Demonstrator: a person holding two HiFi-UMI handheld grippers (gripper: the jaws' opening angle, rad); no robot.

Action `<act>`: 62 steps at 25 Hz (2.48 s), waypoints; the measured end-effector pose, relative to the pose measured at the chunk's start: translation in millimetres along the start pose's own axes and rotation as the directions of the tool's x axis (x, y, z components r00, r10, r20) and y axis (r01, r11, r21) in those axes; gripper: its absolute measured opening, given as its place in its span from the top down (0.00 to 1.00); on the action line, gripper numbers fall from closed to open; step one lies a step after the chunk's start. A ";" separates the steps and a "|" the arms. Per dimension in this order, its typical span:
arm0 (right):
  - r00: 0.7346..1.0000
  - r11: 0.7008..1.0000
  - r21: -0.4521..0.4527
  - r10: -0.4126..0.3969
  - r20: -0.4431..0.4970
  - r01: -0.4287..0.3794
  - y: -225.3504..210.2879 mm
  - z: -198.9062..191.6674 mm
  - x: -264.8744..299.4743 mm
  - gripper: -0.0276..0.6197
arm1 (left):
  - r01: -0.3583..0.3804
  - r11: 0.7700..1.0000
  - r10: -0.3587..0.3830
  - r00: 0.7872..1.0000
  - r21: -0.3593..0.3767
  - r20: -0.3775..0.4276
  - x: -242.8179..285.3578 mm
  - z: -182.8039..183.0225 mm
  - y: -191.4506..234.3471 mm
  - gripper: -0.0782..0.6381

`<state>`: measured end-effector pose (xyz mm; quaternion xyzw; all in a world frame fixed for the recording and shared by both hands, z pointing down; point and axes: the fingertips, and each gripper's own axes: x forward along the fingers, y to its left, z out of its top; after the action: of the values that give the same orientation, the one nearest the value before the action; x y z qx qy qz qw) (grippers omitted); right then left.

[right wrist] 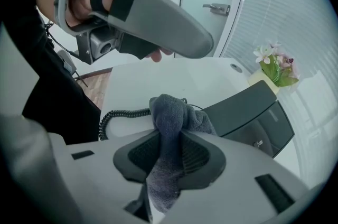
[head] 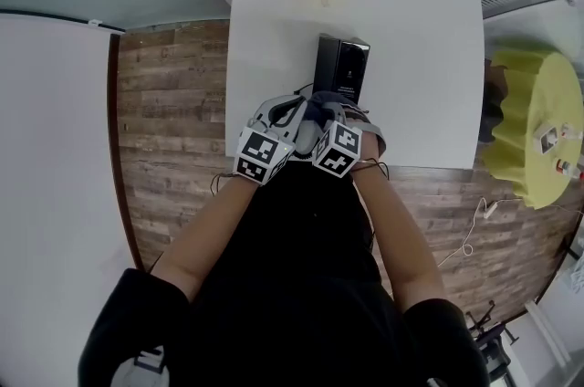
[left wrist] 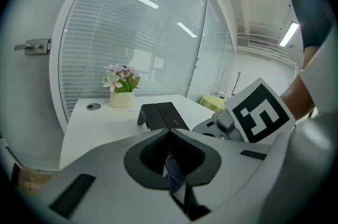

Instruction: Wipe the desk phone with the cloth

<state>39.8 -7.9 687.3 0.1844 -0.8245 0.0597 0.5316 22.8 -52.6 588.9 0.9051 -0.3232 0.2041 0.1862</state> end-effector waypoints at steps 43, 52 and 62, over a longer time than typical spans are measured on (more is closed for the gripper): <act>0.969 0.969 0.053 -0.242 0.047 0.240 -167.4 -1.4 -54.8 0.79 | -0.025 1.000 0.024 0.997 0.008 0.079 70.5 101.1 32.2 0.88; 0.967 0.969 0.030 -0.248 0.051 0.247 -153.3 -4.2 -49.5 0.79 | -0.011 1.000 0.010 0.998 0.006 0.055 74.9 87.9 25.8 0.88; 0.971 0.972 0.039 -0.234 0.041 0.232 -134.6 -9.5 -43.8 0.79 | -0.001 1.000 0.000 0.999 0.005 0.040 67.5 71.0 17.3 0.88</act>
<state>113.5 -119.1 638.8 0.2904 -0.8077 0.0069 0.5130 76.8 -132.7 565.4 0.9094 -0.3266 0.1869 0.1773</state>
